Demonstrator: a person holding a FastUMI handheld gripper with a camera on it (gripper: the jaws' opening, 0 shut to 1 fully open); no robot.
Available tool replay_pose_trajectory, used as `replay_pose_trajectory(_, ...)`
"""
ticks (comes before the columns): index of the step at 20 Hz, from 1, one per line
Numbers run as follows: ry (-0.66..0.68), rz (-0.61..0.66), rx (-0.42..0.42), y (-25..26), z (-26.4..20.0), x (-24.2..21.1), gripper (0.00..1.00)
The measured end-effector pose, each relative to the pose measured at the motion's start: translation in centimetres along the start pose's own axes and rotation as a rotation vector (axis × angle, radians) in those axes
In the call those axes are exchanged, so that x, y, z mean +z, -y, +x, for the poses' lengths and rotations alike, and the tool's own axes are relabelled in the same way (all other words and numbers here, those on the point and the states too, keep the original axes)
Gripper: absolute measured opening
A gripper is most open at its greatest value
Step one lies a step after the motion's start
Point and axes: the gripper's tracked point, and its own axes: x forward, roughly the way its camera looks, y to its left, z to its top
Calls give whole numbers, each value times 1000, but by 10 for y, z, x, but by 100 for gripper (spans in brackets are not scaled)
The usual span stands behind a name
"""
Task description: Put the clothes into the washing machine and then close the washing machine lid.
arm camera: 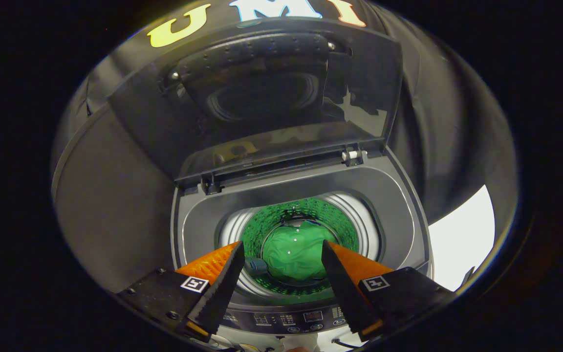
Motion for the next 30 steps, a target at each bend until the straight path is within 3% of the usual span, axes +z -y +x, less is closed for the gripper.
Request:
replay_pose_trajectory(4, 65, -5, 23, -3, -35, 23, 98)
replay_pose_trajectory(18, 370, -58, 48, -28, -169, 170, 98)
replay_pose_trajectory(24, 412, -71, 69, -51, -177, 203, 98)
replay_pose_trajectory(30, 397, -77, 74, -62, -147, 236, 98)
